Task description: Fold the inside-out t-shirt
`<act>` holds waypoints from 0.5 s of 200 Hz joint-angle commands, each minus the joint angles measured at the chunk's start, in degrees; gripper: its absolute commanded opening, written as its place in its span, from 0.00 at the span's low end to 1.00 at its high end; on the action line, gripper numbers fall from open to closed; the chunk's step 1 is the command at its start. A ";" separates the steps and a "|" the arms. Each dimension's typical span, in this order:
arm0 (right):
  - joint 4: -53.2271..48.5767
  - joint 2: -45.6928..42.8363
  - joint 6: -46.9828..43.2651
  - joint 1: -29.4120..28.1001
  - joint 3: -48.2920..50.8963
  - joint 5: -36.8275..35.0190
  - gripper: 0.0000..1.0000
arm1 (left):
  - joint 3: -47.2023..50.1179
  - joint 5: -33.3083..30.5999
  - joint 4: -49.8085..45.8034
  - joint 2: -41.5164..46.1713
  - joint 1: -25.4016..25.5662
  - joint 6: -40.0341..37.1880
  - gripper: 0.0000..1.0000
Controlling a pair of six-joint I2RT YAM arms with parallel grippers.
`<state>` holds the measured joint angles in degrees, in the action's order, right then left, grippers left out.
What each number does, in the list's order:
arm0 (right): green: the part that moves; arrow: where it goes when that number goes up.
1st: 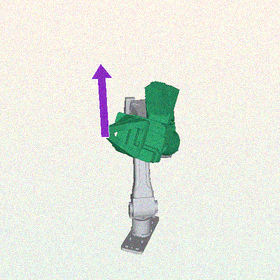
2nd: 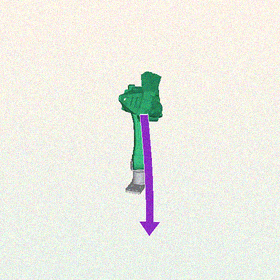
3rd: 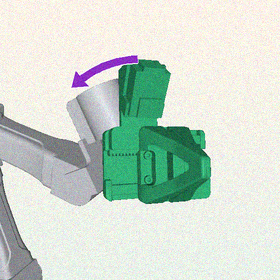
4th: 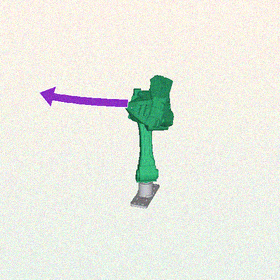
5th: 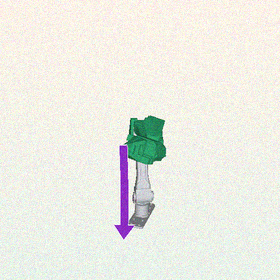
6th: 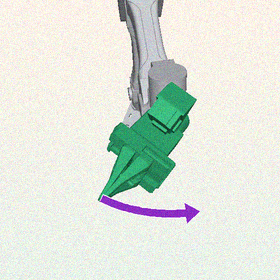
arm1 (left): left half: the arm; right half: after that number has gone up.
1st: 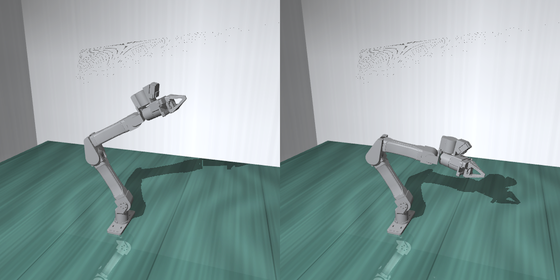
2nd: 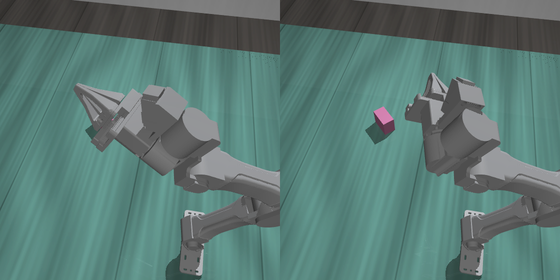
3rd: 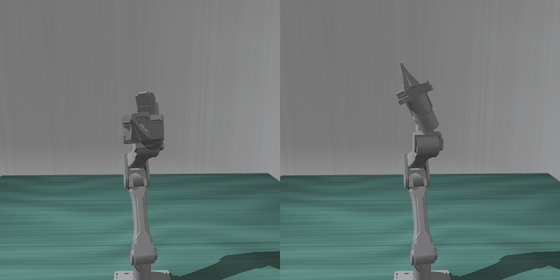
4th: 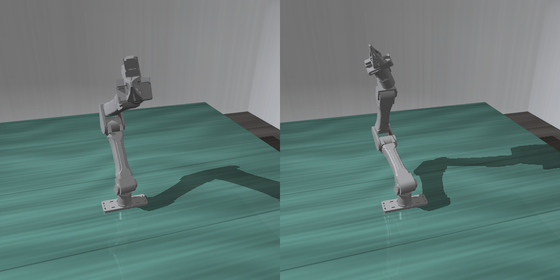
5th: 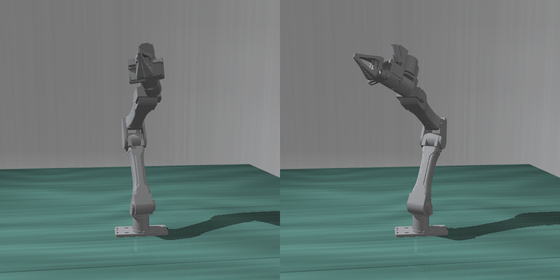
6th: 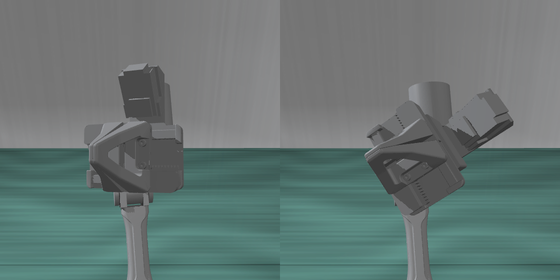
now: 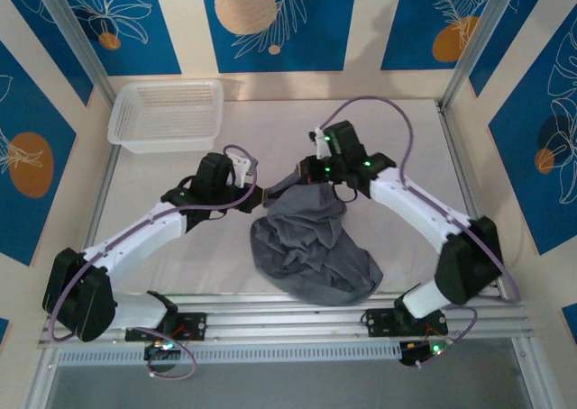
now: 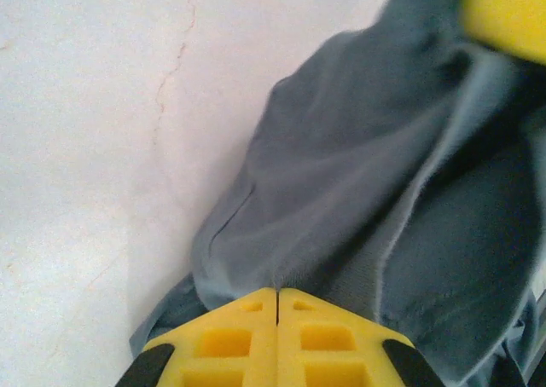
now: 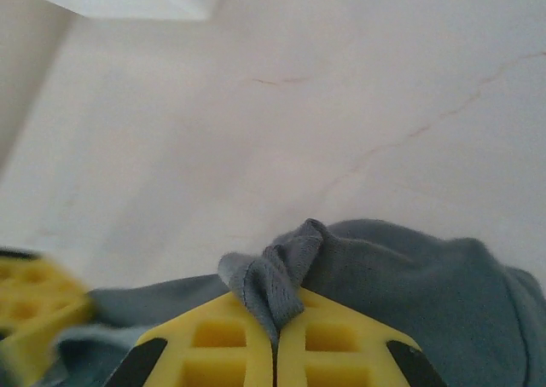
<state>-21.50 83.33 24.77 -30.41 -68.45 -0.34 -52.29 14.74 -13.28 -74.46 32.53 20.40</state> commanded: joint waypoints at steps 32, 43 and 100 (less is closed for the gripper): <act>6.37 -4.37 6.18 2.29 6.39 13.27 0.00 | -2.36 -0.61 -2.22 2.71 0.36 -7.99 0.49; 6.29 -4.74 6.62 2.29 6.35 13.71 0.00 | -3.11 4.12 -0.23 3.81 0.61 -9.97 0.54; 4.87 -6.19 9.23 1.76 5.43 12.88 0.00 | -9.92 18.96 6.23 -5.41 5.59 -9.18 0.59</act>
<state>-16.71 78.98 32.05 -28.16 -62.13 11.00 -59.86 24.03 -11.70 -75.40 36.29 10.74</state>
